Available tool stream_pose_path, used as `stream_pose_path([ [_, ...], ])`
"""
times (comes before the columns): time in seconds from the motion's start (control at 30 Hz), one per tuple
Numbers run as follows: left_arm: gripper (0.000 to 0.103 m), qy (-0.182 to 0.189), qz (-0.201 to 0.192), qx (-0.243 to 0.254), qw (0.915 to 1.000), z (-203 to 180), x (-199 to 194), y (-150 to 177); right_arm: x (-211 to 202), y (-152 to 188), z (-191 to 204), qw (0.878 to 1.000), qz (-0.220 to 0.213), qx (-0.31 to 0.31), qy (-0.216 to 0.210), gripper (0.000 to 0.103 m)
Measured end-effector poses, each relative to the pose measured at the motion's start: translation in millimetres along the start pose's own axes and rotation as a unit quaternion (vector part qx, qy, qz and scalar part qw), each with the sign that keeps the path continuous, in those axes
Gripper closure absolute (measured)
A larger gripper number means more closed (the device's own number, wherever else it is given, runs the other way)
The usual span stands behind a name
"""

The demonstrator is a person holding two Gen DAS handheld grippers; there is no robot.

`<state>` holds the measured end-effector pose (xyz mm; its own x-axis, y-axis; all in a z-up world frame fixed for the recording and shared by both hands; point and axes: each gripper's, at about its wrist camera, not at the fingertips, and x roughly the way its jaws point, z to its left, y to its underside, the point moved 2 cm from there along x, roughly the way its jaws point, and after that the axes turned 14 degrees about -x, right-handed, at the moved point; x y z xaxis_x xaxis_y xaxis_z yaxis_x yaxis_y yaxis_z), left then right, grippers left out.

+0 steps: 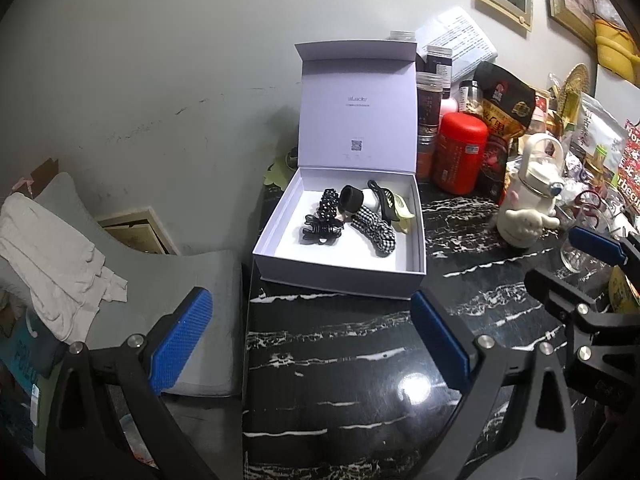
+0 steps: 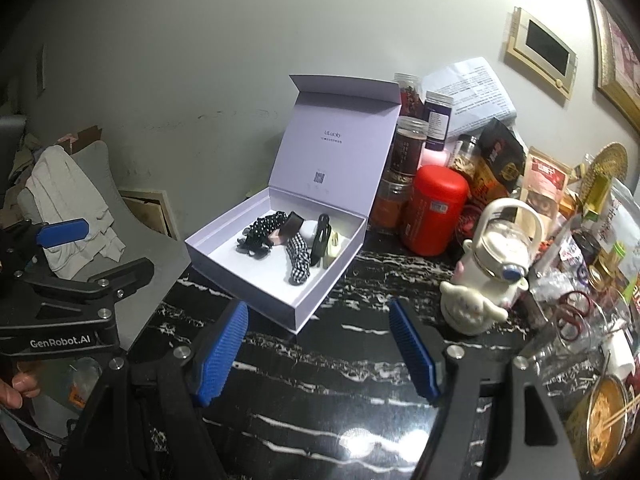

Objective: Organize objects

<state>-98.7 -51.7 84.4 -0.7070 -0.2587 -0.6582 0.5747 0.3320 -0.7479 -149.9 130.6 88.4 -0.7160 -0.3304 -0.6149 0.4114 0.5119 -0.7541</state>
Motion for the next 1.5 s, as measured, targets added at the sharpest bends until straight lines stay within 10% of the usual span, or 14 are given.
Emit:
stream_pose_path([
  [1.5, 0.004, 0.018, 0.018, -0.001, 0.9997, 4.9, -26.8, 39.1, -40.5, 29.4, 22.7, 1.000, -0.002, -0.012, 0.010, 0.029],
])
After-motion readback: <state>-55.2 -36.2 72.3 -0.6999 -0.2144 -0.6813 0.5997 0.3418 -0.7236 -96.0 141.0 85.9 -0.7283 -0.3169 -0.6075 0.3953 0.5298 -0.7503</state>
